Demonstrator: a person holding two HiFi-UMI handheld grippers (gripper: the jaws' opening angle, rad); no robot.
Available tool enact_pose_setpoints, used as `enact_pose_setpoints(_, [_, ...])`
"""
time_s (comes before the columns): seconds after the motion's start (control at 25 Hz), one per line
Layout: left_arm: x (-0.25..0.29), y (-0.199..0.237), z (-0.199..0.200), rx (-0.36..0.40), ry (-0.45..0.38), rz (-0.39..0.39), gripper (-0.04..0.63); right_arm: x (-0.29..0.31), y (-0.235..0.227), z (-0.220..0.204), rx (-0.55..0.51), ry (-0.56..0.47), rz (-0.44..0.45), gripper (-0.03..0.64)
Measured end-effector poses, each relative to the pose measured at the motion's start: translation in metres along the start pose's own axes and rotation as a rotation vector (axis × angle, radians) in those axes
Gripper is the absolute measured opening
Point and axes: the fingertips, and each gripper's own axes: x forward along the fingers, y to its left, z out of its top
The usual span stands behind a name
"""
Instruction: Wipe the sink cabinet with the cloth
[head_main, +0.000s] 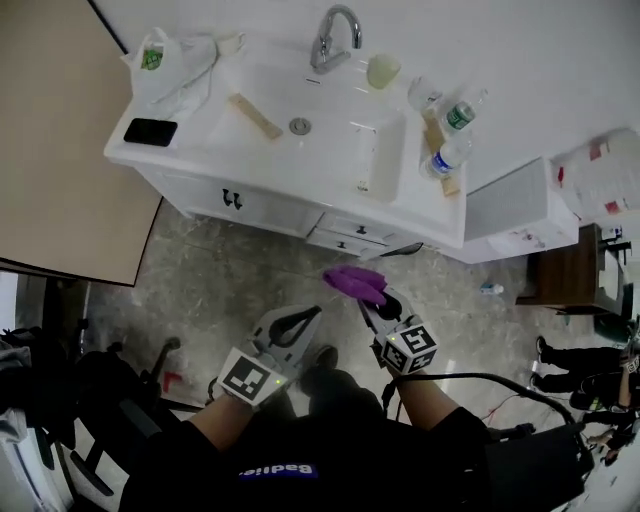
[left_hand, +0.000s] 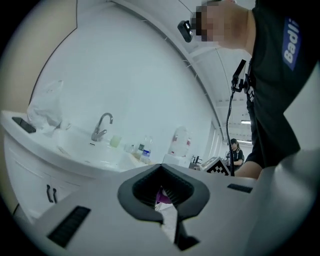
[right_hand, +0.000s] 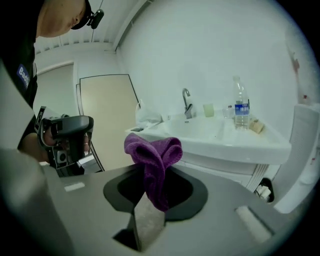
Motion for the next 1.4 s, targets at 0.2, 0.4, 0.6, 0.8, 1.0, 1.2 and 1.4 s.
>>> enact_pose_setpoints(0.2, [-0.039,-0.043,0.080,0.052,-0.021,-0.003,0.005,-0.056,0.057,0.082,0.054,-0.043,0.007,0.086])
enact_pose_setpoints(0.4, [-0.063,-0.079,0.131,0.050,-0.007,-0.043,0.005,-0.098,0.105,0.133,0.066,-0.114,0.027,0.087])
enact_pose_setpoints(0.6, [-0.075,-0.120,0.151,0.065,-0.055,-0.030,0.005,-0.142,0.137,0.140,0.088,-0.141,0.081,0.087])
enact_pose_setpoints(0.8, [-0.071,-0.193,0.160,0.094,-0.075,-0.005,0.005,-0.199,0.133,0.129,0.094,-0.178,0.134,0.087])
enact_pose_setpoints(1.0, [-0.059,-0.251,0.136,0.084,-0.087,0.057,0.005,-0.264,0.100,0.104,0.104,-0.183,0.121,0.087])
enact_pose_setpoints(1.2, [-0.054,-0.310,0.120,0.120,-0.044,0.033,0.005,-0.315,0.101,0.085,0.118,-0.188,0.136,0.087])
enact_pose_setpoints(1.4, [-0.057,-0.348,0.116,0.152,-0.021,-0.040,0.005,-0.350,0.120,0.094,0.074,-0.257,0.126,0.087])
